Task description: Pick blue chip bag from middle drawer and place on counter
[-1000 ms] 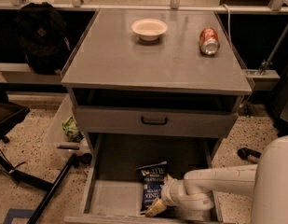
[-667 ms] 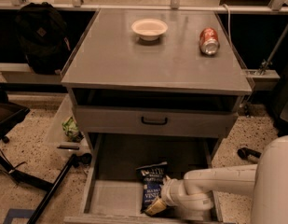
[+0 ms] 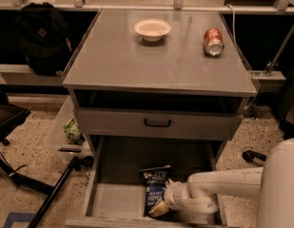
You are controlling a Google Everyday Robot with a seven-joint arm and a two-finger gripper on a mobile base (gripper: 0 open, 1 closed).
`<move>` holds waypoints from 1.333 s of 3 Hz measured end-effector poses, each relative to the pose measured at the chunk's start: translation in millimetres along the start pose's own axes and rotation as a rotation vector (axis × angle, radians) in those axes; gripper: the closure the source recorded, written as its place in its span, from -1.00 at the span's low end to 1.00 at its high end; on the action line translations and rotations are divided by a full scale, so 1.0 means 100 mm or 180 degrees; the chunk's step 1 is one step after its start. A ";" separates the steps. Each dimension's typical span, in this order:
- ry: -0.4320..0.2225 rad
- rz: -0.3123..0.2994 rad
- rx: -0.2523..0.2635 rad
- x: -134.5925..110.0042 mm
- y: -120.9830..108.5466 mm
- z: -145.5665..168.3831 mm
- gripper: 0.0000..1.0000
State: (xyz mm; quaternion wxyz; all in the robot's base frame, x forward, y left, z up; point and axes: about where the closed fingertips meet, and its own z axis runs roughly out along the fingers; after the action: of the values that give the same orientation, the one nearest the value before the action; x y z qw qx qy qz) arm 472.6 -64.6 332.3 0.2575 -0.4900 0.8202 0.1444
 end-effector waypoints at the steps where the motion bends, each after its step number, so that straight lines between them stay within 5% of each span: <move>1: 0.0000 0.0000 0.0000 0.00 0.00 0.00 0.75; 2: 0.0000 0.0000 0.0000 0.00 0.00 0.00 1.00; 4: 0.0000 0.0000 0.0000 -0.07 0.00 -0.10 1.00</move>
Offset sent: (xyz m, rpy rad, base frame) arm 0.0000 0.0000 0.0000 0.0000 0.0000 0.0000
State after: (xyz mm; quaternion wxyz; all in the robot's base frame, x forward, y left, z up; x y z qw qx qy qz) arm 472.5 -64.6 343.9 0.2575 -0.4900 0.8202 0.1444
